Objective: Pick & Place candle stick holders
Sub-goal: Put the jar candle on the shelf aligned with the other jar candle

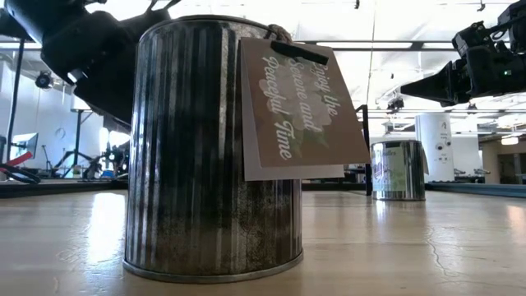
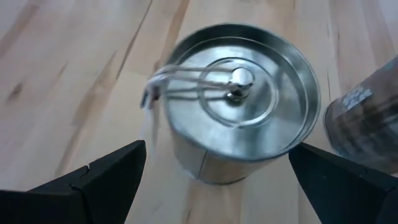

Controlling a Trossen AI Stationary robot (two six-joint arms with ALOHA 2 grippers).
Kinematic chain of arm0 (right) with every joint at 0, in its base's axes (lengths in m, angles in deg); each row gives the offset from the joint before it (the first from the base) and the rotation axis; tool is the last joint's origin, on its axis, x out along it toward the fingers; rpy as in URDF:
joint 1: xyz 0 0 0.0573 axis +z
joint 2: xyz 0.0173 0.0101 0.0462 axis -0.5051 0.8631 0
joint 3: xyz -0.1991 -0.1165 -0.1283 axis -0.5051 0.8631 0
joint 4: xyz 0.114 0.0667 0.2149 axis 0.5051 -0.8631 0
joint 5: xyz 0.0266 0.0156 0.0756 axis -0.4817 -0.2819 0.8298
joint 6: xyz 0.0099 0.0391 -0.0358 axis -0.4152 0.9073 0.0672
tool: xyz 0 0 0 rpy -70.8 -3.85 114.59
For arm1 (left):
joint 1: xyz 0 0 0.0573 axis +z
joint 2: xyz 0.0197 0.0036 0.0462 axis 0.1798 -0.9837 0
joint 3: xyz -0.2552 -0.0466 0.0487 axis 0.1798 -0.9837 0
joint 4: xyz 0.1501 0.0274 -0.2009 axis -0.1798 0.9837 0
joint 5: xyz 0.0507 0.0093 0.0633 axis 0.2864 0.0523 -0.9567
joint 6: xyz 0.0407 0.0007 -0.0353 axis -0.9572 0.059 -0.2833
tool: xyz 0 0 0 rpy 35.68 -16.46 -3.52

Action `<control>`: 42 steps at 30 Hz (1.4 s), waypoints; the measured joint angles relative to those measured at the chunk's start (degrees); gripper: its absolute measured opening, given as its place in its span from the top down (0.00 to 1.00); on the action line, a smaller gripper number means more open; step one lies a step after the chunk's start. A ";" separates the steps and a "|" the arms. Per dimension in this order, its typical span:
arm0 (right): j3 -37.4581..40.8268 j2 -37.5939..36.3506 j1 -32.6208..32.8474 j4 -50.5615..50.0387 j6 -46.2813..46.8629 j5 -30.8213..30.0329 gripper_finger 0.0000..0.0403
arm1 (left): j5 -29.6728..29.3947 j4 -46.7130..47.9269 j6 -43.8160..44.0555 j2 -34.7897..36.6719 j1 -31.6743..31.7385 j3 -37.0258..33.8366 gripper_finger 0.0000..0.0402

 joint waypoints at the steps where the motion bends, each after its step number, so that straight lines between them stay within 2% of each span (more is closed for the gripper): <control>1: 0.00 0.00 0.00 0.01 0.02 0.00 0.94 | 0.17 -0.89 -0.02 -0.62 0.00 0.00 0.01; 22: 0.00 0.00 0.00 0.01 0.02 0.04 0.94 | 1.04 -19.54 -2.36 -11.99 1.26 0.00 0.01; 31: 0.00 0.00 0.00 0.01 0.02 0.02 0.94 | 1.98 -21.89 -2.61 -12.69 3.02 0.30 0.01; 35: 0.00 0.00 0.00 0.01 0.02 0.02 0.94 | 3.01 -22.04 -2.88 -12.69 3.66 0.45 0.04; 38: 0.00 0.00 0.00 0.01 0.02 0.02 0.94 | 2.32 -21.89 -2.86 -12.69 3.94 0.89 0.09; 42: 0.00 0.00 0.00 0.01 0.02 0.02 0.94 | -0.93 -21.94 -2.84 -12.62 4.22 1.84 0.09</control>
